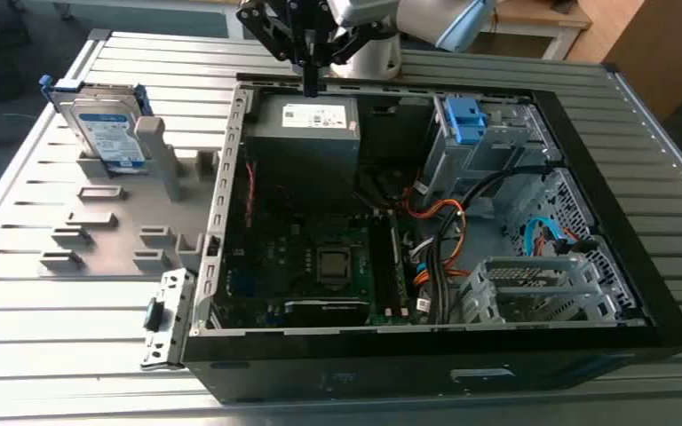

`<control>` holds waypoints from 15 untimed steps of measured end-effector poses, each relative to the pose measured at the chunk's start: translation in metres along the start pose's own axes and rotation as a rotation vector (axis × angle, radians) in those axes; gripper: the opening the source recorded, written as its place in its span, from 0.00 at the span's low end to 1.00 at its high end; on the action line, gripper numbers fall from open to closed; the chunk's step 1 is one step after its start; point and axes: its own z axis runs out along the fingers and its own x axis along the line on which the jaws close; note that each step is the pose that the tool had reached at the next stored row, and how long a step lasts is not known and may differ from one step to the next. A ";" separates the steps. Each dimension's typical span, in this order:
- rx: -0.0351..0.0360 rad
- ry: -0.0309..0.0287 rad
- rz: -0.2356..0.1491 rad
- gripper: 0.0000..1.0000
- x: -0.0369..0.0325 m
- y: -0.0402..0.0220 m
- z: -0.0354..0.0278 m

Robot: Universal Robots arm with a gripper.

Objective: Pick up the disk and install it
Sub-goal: 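Reach for the disk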

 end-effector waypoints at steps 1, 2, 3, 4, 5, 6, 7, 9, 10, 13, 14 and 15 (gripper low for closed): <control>0.0000 0.0000 0.000 0.11 0.0000 0.0000 0.0000; 0.0000 0.0001 0.000 0.11 0.0000 0.0000 0.0000; 0.0001 0.0000 0.000 0.11 0.0000 0.0000 0.0000; 0.0000 0.0001 0.000 0.11 0.0001 0.0000 0.0000; 0.0000 0.0000 0.000 0.11 0.0001 0.0000 0.0000; 0.0000 0.0001 0.000 0.11 0.0004 0.0000 -0.0001; 0.0001 0.0001 0.000 0.11 0.0011 -0.0001 -0.0001; 0.0001 0.0000 0.000 0.11 0.0037 -0.0003 -0.0001; 0.0000 0.0000 0.000 0.11 0.0058 -0.0004 -0.0002; 0.0000 -0.0002 0.000 0.11 0.0135 -0.0010 -0.0004; 0.0000 -0.0002 0.000 0.11 0.0161 -0.0012 -0.0005; 0.0000 -0.0002 0.000 0.11 0.0185 -0.0014 -0.0005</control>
